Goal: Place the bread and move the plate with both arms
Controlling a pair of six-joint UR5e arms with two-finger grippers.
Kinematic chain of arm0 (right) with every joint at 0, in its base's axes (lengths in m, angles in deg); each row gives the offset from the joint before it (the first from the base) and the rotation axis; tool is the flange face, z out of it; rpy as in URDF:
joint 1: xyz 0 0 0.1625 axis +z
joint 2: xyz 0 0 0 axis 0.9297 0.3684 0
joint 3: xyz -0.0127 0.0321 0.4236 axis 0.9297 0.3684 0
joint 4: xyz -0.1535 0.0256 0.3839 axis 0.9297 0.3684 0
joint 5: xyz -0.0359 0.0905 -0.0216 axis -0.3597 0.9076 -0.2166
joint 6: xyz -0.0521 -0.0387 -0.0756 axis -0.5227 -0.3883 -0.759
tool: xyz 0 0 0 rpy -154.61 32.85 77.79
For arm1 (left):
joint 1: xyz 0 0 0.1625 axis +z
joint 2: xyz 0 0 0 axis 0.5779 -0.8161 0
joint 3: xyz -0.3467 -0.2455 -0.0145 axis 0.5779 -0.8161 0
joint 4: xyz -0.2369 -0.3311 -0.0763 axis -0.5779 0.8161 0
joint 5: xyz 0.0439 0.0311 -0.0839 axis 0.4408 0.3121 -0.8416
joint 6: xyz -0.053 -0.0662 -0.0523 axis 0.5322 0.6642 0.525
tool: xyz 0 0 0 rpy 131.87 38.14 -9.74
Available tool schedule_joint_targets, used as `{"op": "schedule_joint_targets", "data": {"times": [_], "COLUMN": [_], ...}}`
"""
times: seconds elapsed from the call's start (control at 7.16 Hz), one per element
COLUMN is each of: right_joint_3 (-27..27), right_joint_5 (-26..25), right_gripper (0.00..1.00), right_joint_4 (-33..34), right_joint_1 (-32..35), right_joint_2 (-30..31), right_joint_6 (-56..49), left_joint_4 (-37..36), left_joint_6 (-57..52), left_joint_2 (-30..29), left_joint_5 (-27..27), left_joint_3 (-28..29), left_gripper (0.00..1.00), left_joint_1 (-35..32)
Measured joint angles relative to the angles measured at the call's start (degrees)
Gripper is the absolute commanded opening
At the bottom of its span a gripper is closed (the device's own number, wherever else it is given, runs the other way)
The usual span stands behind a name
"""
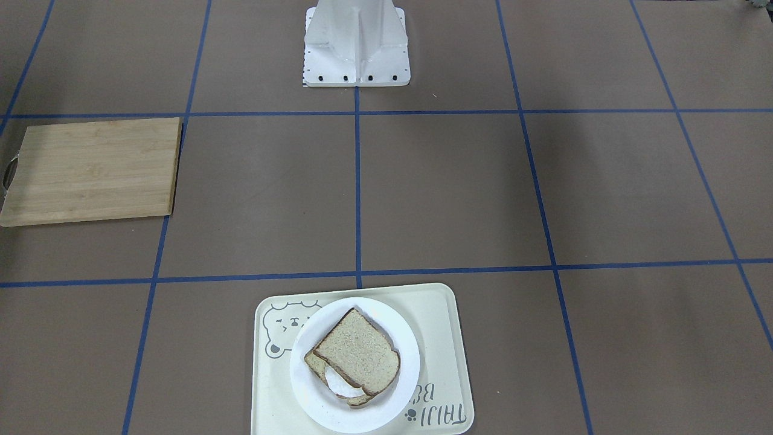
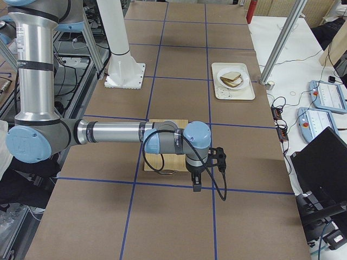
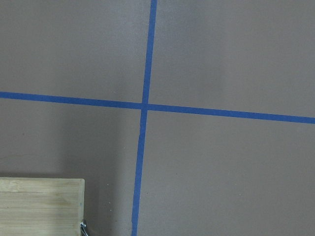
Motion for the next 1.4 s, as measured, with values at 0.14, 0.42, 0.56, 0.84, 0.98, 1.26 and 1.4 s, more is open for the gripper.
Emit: {"op": "schedule_joint_targets", "data": {"times": [0.14,0.42,0.56,0.84,0.98,1.26,1.4], "right_joint_3": [0.0,0.0,0.0,0.1,0.1,0.1,0.1], "right_joint_5": [0.0,0.1,0.1,0.1,0.1,0.1,0.1], "right_gripper": [1.00,1.00,1.00,1.00,1.00,1.00,1.00], "right_joint_4": [0.0,0.1,0.1,0.3,0.3,0.2,0.2], "right_joint_1": [0.0,0.0,0.0,0.0,0.0,0.0,0.0], "right_joint_2": [0.0,0.0,0.1,0.1,0.1,0.2,0.2], "right_joint_6": [0.0,0.0,0.0,0.1,0.5,1.1,1.1], "left_joint_4": [0.0,0.0,0.0,0.0,0.0,0.0,0.0], "left_joint_6": [0.0,0.0,0.1,0.1,0.1,0.1,0.1], "left_joint_2": [0.9,2.5,3.0,3.3,3.4,3.4,3.4], "left_joint_5": [0.0,0.0,0.0,0.0,0.0,0.0,0.0], "left_joint_3": [-0.7,-1.7,-1.9,-2.1,-2.2,-2.2,-2.2], "left_gripper": [0.99,0.99,0.99,0.99,0.99,0.99,0.99], "left_joint_1": [0.0,0.0,0.0,-0.1,-0.1,-0.1,-0.1]}}
